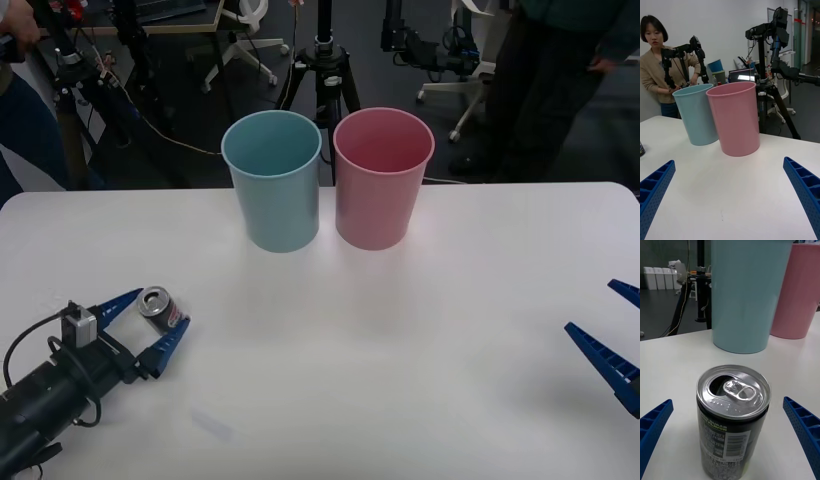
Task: Grasp the object on the table and drop it into the matching bin: aluminum can to the light blue bin, PET bottle to the pink bin.
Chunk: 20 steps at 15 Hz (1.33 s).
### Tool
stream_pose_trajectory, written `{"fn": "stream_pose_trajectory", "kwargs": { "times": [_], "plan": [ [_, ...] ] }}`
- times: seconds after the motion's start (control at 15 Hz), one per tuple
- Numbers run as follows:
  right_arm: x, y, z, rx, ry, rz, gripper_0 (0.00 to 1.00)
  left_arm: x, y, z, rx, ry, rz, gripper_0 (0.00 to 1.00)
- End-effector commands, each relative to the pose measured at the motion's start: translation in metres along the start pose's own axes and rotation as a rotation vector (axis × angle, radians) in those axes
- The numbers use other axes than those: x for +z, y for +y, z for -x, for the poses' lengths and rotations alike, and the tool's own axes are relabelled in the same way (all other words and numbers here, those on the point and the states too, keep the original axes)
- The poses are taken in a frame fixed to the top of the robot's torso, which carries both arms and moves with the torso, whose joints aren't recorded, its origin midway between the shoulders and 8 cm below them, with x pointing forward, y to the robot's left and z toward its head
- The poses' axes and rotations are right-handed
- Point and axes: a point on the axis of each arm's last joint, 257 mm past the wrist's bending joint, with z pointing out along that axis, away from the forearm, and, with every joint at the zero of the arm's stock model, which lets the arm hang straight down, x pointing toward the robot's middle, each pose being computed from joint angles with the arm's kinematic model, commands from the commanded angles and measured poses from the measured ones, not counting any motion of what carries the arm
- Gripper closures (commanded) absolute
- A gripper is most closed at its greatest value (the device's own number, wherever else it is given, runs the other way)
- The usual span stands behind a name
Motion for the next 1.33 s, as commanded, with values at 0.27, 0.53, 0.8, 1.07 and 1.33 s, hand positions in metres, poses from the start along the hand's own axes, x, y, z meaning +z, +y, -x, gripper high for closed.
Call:
{"fn": "stream_pose_trajectory", "kwargs": {
  "times": [0.27,0.53,0.8,1.07,1.33],
  "plan": [
    [0.000,0.000,0.000,0.000,0.000,0.000,0.00,0.012,0.003,0.005,-0.007,0.001,0.009,0.20],
    [0.000,0.000,0.000,0.000,0.000,0.000,0.00,0.012,0.004,0.006,-0.020,0.000,0.006,1.00],
    [0.000,0.000,0.000,0.000,0.000,0.000,0.00,0.012,0.000,0.010,-0.032,-0.013,-0.010,1.00],
    [0.000,0.000,0.000,0.000,0.000,0.000,0.00,0.007,-0.001,0.020,-0.025,-0.032,-0.036,1.00],
    [0.000,0.000,0.000,0.000,0.000,0.000,0.00,-0.001,0.002,0.047,-0.011,-0.054,-0.050,1.00]
  ]
}}
